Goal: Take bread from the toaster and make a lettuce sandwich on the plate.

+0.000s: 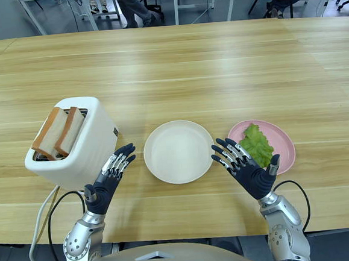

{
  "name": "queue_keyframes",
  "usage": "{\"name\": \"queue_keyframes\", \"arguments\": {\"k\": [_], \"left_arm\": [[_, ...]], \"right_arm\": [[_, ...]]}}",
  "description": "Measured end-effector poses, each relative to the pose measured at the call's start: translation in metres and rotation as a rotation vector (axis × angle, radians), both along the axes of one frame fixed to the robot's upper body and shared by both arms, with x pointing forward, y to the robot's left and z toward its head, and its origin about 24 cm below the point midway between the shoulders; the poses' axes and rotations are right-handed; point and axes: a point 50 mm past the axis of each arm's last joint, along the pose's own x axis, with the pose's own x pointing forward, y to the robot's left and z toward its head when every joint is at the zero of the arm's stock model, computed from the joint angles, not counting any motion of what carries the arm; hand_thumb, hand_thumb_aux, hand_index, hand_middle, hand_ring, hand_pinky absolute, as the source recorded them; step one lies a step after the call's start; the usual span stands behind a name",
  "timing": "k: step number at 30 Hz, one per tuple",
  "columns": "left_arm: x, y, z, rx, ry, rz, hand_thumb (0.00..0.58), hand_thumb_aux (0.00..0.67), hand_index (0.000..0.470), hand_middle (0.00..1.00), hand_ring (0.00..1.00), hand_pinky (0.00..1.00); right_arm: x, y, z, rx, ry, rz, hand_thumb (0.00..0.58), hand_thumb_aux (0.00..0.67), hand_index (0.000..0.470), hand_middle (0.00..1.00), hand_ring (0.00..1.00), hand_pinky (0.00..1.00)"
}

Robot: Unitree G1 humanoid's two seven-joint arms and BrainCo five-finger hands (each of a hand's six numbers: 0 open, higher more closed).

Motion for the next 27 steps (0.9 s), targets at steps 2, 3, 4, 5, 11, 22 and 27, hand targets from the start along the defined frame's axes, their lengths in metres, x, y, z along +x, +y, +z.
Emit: {"name": "queue_keyframes", "arguments": {"k": [2,3,4,5,11,22,27], "left_arm": [[0.000,0.000,0.000,0.003,0.000,-0.001,0.000,0.000,0.000,0.00,0.00,0.00],[0.000,0.000,0.000,0.006,0.000,-0.002,0.000,0.000,0.000,0.00,0.00,0.00],[0.000,-0.001,0.000,0.007,0.000,-0.003,0.000,0.000,0.000,0.00,0.00,0.00],[0.000,-0.001,0.000,0.008,0.001,-0.004,0.000,0.000,0.000,0.00,0.00,0.00],[0.000,-0.001,0.000,0.008,0.001,-0.001,0.000,0.000,0.000,0.00,0.00,0.00],[-0.002,-0.009,0.008,0.125,0.008,0.019,0.000,0.000,0.000,0.00,0.00,0.00],[-0.003,-0.020,0.098,0.133,-0.222,0.027,0.000,0.000,0.000,0.00,0.00,0.00]], "right_arm": [[0.000,0.000,0.000,-0.001,-0.001,-0.001,0.000,0.000,0.000,0.00,0.00,0.00],[0.000,0.000,0.000,-0.001,-0.001,-0.001,0.000,0.000,0.000,0.00,0.00,0.00],[0.000,0.000,0.000,-0.001,-0.002,-0.001,0.000,0.000,0.000,0.00,0.00,0.00],[0.000,0.000,0.000,-0.001,-0.002,-0.001,0.000,0.000,0.000,0.00,0.00,0.00],[0.000,0.000,0.000,-0.002,-0.002,-0.001,0.000,0.000,0.000,0.00,0.00,0.00],[0.002,0.000,0.001,-0.011,-0.008,0.001,0.000,0.000,0.000,0.00,0.00,0.00],[0.004,0.000,0.000,-0.019,-0.008,0.006,0.000,0.000,0.000,0.00,0.00,0.00]]}}
